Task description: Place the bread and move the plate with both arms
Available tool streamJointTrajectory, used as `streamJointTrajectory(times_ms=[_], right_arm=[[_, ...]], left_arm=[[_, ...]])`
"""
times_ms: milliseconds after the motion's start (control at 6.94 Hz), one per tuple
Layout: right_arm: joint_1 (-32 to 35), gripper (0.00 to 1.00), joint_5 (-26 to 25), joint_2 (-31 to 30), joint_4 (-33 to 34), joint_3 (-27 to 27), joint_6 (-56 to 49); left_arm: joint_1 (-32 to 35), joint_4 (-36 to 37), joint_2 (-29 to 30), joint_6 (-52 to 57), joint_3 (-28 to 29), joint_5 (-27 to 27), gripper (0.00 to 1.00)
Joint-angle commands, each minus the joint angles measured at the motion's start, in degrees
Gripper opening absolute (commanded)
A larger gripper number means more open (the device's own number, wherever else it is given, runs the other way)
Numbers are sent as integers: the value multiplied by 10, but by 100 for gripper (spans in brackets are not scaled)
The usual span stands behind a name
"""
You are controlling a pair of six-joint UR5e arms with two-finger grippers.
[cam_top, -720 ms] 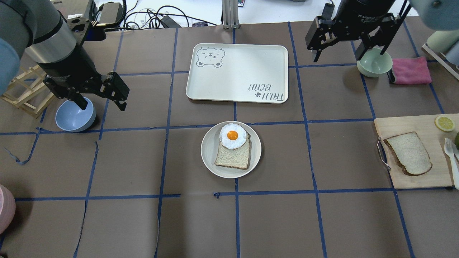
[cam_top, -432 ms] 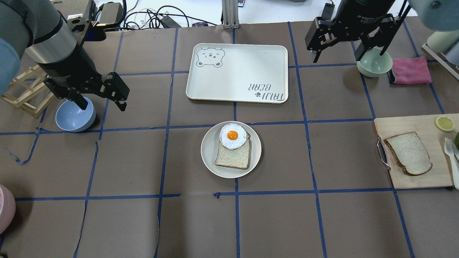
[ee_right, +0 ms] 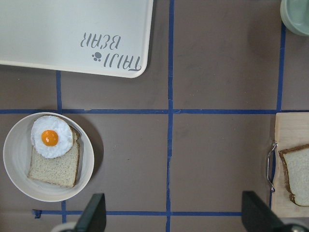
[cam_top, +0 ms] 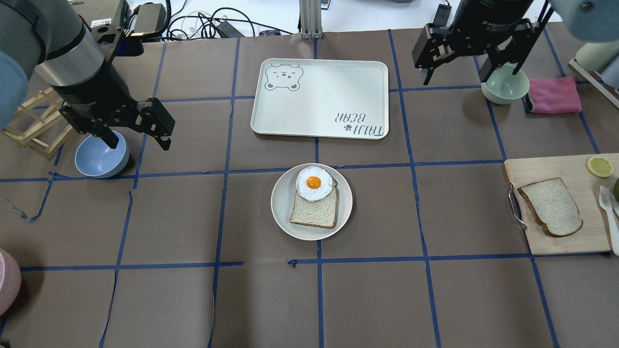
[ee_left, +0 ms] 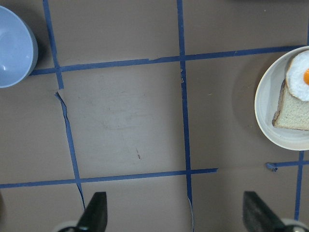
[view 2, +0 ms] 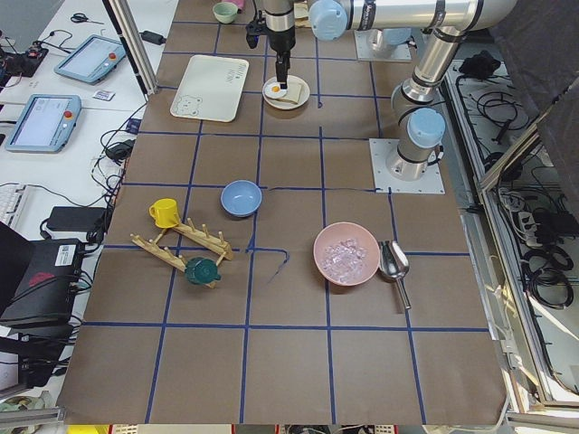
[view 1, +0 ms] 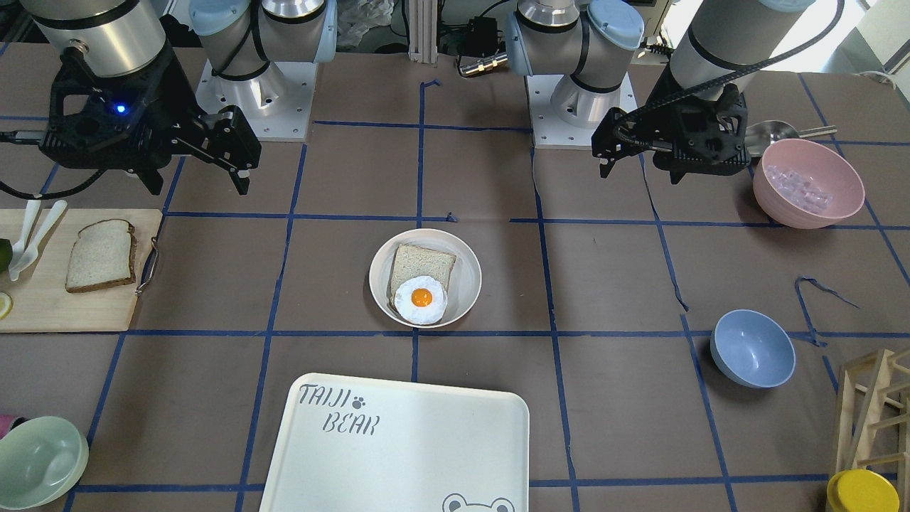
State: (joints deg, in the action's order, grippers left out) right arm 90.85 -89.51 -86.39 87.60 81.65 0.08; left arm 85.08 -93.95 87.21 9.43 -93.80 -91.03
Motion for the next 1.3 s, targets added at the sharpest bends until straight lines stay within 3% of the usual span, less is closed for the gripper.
streamJointTrajectory(times_ms=[0,1153], right_arm=[[0,100,-3,0,-1,0,-3],[-1,100,-6,1,0,11,-6]], left_arm=[[0,9,2,0,0,1,100],[1,14,9,0,-2,1,100]])
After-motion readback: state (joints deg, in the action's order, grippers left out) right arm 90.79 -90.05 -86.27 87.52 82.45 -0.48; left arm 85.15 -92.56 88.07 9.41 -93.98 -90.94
